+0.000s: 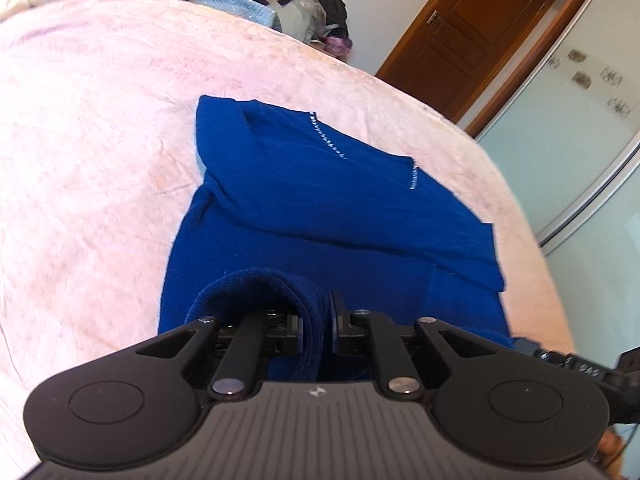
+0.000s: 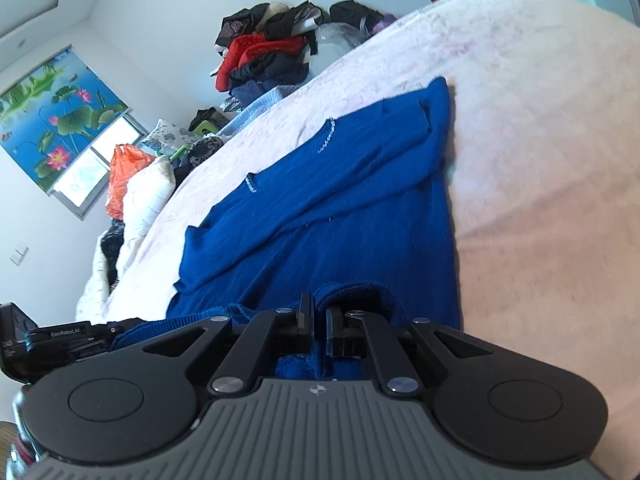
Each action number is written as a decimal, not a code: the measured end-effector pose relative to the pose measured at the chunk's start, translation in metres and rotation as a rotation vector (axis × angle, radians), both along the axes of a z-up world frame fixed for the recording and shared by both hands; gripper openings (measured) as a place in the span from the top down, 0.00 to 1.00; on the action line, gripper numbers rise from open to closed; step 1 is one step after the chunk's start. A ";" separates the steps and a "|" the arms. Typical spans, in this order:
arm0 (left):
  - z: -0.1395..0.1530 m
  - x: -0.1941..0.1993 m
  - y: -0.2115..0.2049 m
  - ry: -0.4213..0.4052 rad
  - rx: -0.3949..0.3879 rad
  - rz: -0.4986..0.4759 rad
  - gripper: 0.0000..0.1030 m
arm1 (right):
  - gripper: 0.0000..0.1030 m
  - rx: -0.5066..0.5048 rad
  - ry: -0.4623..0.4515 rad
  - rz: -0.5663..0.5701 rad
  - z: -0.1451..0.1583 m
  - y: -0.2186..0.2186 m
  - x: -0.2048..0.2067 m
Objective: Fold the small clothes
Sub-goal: 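Lift the held hem with both grippers and carry it toward the collar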
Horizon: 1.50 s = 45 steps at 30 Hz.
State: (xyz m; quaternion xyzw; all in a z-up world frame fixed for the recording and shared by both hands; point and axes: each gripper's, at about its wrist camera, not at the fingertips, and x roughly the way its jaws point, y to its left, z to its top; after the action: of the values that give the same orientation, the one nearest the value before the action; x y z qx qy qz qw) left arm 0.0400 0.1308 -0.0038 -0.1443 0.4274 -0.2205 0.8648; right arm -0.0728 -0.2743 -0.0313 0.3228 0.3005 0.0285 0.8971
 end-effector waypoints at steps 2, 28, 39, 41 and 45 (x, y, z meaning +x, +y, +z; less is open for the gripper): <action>-0.004 0.002 -0.004 0.002 0.016 0.007 0.89 | 0.90 -0.036 -0.005 -0.006 0.001 0.005 0.005; -0.012 0.025 -0.034 -0.041 0.150 0.029 0.89 | 0.90 -0.100 -0.028 -0.069 0.001 0.010 0.028; -0.012 0.033 -0.045 -0.076 0.215 0.047 0.88 | 0.90 -0.106 -0.039 -0.075 0.001 0.005 0.043; -0.012 0.034 -0.047 -0.086 0.237 0.056 0.89 | 0.90 -0.105 -0.043 -0.076 0.001 0.005 0.045; -0.013 0.032 -0.056 -0.120 0.285 0.066 0.88 | 0.90 -0.104 -0.053 -0.084 -0.001 0.004 0.047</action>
State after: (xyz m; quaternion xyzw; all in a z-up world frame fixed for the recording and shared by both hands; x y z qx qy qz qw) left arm 0.0719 0.0744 -0.0166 -0.0209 0.3971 -0.1372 0.9072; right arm -0.0255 -0.2707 -0.0319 0.2871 0.2640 -0.0164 0.9206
